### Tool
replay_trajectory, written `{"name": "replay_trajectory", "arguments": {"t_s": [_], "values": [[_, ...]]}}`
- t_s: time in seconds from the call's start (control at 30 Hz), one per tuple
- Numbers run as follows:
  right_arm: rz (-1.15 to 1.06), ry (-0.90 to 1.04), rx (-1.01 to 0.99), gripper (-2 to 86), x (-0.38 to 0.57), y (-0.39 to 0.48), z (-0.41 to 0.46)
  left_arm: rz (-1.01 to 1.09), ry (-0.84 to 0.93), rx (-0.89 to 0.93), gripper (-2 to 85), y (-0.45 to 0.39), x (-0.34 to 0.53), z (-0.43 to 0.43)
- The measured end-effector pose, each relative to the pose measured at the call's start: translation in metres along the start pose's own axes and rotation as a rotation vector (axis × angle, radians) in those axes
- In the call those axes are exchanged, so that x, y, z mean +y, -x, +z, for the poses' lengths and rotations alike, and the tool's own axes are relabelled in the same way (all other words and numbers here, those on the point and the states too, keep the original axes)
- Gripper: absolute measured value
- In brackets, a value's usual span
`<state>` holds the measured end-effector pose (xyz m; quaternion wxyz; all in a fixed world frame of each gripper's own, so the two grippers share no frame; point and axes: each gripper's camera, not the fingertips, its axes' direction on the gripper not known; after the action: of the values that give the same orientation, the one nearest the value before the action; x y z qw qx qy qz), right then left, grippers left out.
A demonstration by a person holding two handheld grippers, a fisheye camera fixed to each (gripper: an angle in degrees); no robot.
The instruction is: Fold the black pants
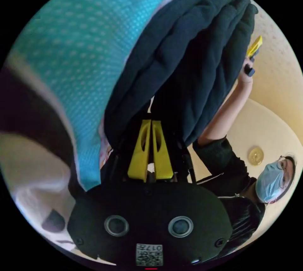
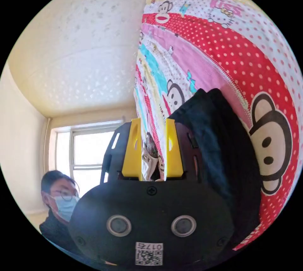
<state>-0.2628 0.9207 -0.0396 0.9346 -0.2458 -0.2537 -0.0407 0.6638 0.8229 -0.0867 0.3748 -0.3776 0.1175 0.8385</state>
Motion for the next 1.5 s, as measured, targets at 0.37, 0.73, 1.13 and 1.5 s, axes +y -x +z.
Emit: {"name": "replay_trajectory", "arguments": {"t_s": [0.37, 0.73, 1.13, 1.5], "values": [[-0.603, 0.335, 0.821, 7.8, 0.203, 0.061, 0.017, 0.624, -0.482, -0.684, -1.0, -0.140, 0.116, -0.018], [-0.504, 0.425, 0.928, 6.1, 0.223, -0.019, 0.016, 0.647, -0.484, -0.893, -1.0, -0.073, 0.117, 0.053], [-0.321, 0.329, 0.630, 5.1, 0.284, -0.085, -0.060, 0.550, -0.292, -0.860, -1.0, -0.030, 0.149, 0.097], [0.181, -0.068, 0.274, 13.4, 0.384, -0.152, -0.138, 1.003, -0.153, -1.053, -1.0, -0.096, 0.143, 0.116]]}}
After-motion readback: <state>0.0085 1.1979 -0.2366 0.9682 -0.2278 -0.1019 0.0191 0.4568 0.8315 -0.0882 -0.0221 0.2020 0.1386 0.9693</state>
